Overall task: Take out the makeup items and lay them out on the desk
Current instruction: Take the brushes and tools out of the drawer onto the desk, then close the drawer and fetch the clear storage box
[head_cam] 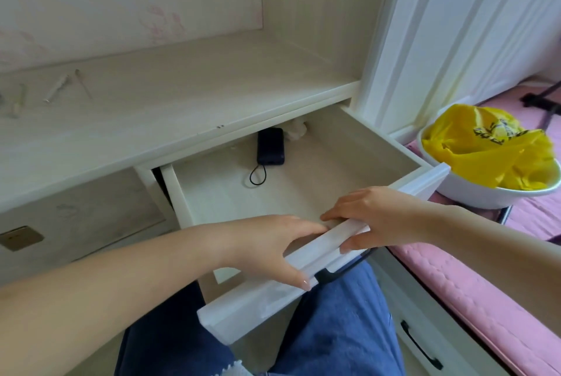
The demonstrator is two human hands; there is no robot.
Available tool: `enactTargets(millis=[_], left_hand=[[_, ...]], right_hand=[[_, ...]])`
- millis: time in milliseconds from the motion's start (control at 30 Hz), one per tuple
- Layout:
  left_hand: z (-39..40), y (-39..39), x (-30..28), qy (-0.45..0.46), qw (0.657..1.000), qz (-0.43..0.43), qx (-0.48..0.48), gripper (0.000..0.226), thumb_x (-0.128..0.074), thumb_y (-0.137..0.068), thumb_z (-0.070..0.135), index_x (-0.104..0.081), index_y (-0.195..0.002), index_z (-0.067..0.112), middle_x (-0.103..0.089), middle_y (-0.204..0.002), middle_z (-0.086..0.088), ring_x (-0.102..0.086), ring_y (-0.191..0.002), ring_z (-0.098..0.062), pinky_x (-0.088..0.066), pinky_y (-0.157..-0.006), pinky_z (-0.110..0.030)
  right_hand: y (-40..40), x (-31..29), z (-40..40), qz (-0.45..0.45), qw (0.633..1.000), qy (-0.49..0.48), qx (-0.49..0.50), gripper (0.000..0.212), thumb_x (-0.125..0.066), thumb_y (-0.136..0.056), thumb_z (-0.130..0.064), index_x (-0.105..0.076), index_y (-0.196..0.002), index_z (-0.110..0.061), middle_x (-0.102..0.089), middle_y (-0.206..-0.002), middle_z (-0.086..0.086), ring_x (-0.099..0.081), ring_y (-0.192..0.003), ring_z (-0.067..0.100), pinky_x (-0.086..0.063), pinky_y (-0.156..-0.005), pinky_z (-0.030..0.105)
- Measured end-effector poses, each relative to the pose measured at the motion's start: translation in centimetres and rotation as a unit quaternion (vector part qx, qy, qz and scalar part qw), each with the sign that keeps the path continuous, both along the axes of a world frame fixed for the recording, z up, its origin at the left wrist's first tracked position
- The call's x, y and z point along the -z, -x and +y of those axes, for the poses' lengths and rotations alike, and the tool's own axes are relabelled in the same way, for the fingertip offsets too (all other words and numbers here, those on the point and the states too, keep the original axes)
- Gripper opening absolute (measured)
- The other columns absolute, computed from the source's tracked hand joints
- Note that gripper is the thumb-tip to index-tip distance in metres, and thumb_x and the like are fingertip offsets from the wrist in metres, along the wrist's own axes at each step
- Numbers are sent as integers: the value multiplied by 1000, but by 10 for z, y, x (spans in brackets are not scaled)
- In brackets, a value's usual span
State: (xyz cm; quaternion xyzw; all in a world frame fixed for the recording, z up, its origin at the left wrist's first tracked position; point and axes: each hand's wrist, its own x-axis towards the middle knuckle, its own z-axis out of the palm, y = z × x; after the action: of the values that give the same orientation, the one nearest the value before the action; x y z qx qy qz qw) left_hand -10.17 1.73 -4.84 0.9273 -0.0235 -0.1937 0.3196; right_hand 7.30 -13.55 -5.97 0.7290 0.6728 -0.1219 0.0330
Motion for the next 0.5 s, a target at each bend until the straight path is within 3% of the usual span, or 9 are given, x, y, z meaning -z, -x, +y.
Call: enactTargets(millis=[67,200,300,400,500], left_hand=[[-8,-15,12,-10,1000,11,21,69,-66,-82,39,-28,-140,46,-44,-131,22,-40,-111,7,-35,-93,-11],[-5,-15,16,-22,1000,-18,14,67,-63,-84,38,-28,-139,49,-48,-130,20,-45,-114,3,-38,-100,-21],[3,-19,17,-38,999,-28,8,65,-62,-84,38,-29,-139,49,-50,-129,18,-47,-114,0,-40,-101,-25],[16,-21,17,-87,994,-59,-4,63,-60,-84,41,-31,-139,48,-50,-129,15,-46,-115,-4,-40,-100,-30],[32,-22,18,-180,975,-128,-15,66,-58,-85,45,-28,-143,40,-46,-137,13,-38,-124,-8,-32,-103,-24]], right_hand=[[-11,13,-15,13,1000,-9,15,55,-57,-80,-59,-48,-129,-37,-59,-112,-16,-56,-101,8,-45,-88,31],[-16,21,-15,-5,999,-42,-11,59,-47,-78,-65,-53,-127,-33,-64,-105,-12,-61,-92,13,-44,-85,30],[-23,24,-7,-8,998,-55,-7,62,-49,-78,-66,-51,-130,-32,-64,-109,-11,-61,-96,14,-42,-85,29],[-29,23,11,-8,999,-40,10,60,-54,-79,-64,-48,-132,-35,-60,-114,-11,-58,-103,14,-44,-90,33],[-35,20,32,5,998,-68,13,62,-55,-76,-64,-53,-129,-31,-59,-116,-9,-57,-106,16,-48,-88,38]])
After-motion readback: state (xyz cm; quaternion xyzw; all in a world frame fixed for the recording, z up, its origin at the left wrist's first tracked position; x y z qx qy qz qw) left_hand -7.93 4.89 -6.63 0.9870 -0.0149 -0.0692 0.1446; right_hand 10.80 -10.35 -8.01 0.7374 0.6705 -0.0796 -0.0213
